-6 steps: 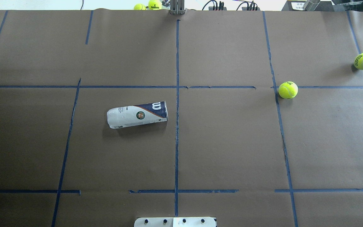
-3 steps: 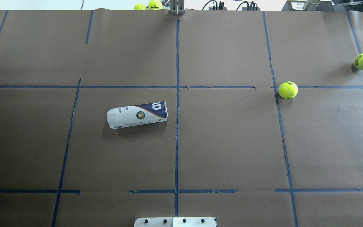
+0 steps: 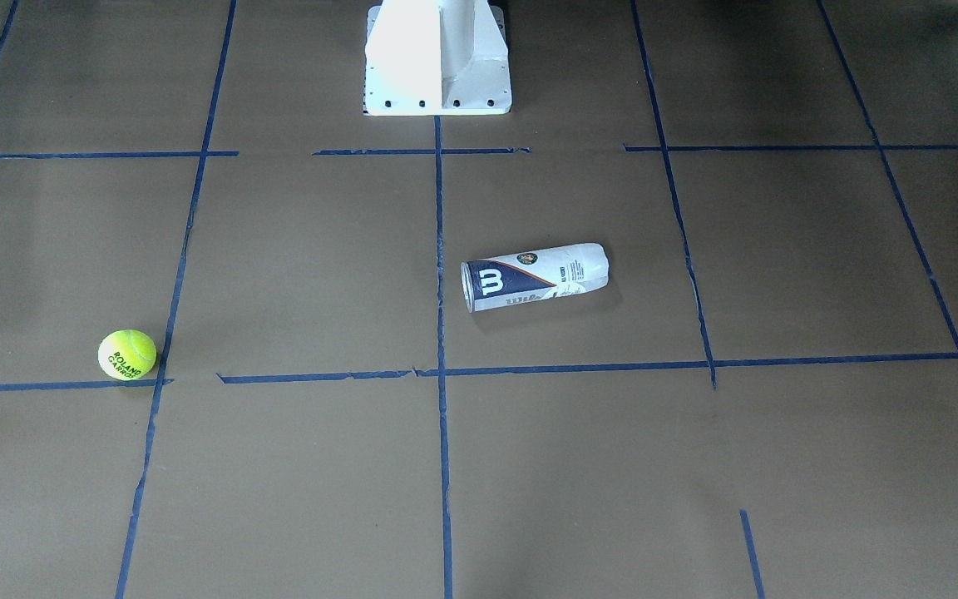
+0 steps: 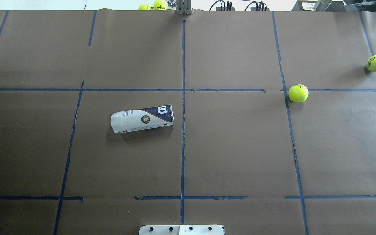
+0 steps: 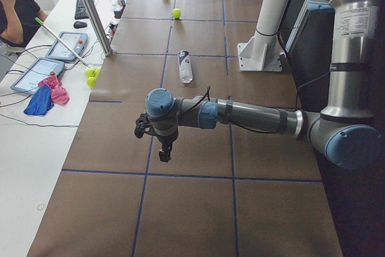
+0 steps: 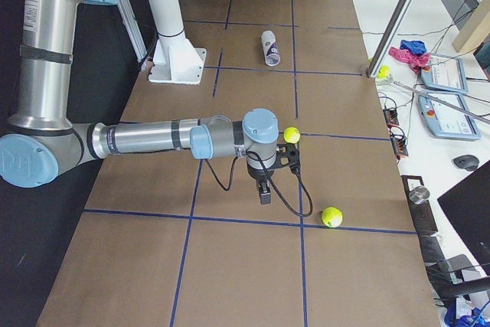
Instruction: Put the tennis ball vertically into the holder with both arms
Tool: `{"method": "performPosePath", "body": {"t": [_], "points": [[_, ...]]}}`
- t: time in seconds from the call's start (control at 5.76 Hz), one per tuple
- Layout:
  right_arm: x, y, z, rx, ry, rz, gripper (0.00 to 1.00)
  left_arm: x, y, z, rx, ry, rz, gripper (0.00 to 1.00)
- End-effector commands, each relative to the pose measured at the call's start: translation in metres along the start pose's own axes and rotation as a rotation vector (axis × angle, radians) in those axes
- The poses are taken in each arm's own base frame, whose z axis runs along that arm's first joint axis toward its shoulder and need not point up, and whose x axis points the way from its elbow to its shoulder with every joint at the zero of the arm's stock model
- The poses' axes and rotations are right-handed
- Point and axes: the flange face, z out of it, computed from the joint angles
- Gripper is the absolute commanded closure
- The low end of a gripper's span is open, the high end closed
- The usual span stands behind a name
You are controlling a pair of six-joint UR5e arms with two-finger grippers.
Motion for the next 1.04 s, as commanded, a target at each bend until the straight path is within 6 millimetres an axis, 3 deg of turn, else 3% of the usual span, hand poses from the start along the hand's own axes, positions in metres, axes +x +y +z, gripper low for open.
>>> {"method": "performPosePath", "body": {"t": [0.0,0.17,0.35,0.52,0.69,0.87], "points": [[0.001,0.001,0.001,-0.003,-0.001,0.008,0.00,0.004,0.004,0.003,0.040,0.001,0.056,0.00],[0.000,0.001,0.001,-0.003,-0.002,0.008,0.00,0.018,-0.003,0.009,0.035,0.006,0.092,0.00],[0.000,0.003,0.001,-0.002,-0.007,0.007,0.00,0.053,-0.017,0.030,0.024,0.022,0.189,0.00],[-0.005,0.003,0.002,-0.003,-0.065,0.008,0.00,0.083,-0.038,0.025,0.063,0.032,0.274,0.00],[-0.008,0.002,0.001,0.000,-0.083,0.006,0.00,0.129,-0.043,0.016,0.086,0.044,0.367,0.00],[-0.015,0.000,0.002,0.000,-0.105,-0.008,0.00,0.192,-0.048,0.006,0.112,0.070,0.487,0.00]]}}
